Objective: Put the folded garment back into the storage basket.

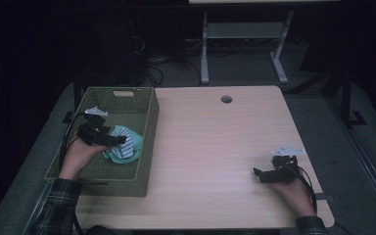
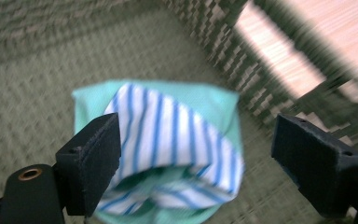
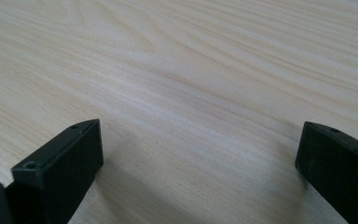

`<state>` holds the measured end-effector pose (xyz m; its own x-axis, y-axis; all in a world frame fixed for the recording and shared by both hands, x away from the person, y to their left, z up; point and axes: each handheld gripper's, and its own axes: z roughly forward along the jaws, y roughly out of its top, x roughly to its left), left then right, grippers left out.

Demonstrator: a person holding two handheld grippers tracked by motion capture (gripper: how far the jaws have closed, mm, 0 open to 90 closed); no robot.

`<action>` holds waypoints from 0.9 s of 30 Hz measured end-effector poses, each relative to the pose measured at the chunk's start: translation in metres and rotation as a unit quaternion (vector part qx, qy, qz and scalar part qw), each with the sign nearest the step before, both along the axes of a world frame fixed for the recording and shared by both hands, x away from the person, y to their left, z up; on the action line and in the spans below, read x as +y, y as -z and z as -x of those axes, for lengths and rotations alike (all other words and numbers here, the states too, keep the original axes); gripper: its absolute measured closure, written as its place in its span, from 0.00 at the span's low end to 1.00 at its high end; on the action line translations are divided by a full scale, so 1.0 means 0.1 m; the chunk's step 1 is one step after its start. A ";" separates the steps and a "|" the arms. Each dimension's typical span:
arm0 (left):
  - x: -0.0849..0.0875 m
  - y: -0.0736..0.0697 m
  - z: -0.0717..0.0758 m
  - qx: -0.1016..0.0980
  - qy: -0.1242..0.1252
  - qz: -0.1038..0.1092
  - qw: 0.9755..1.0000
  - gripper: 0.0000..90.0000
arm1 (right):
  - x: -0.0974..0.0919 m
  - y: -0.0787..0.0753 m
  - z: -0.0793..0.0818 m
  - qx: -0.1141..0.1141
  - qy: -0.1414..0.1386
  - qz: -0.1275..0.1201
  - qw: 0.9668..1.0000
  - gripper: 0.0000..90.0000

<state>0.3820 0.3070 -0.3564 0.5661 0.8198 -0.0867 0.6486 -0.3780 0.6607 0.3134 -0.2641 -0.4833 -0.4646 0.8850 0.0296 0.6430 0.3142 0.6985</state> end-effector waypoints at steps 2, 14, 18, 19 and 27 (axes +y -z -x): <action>-0.04 -0.04 0.01 -0.004 0.003 0.004 1.000 0.15 | 0.00 0.00 0.00 0.000 0.000 0.000 1.000 0.00; -0.32 -0.24 0.07 -0.024 0.033 0.028 0.999 0.15 | 0.00 0.00 0.00 0.000 0.000 0.000 1.000 0.00; -0.42 -0.28 0.09 -0.031 0.042 0.032 0.998 0.15 | 0.00 0.00 0.00 0.000 0.000 0.000 1.000 0.00; -0.46 -0.30 0.10 -0.033 0.046 0.034 0.998 0.15 | 0.00 0.00 0.00 0.000 -0.001 0.000 1.000 0.00; -0.73 -0.37 0.16 -0.044 0.072 0.045 0.995 0.15 | 0.00 0.00 0.00 0.000 0.000 0.000 1.000 0.00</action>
<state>0.3659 0.2340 -0.3194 0.6862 0.7204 -0.1007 0.5300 -0.4004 0.7475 0.3135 -0.2641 -0.4833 -0.4655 0.8846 0.0287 0.6421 0.3152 0.6988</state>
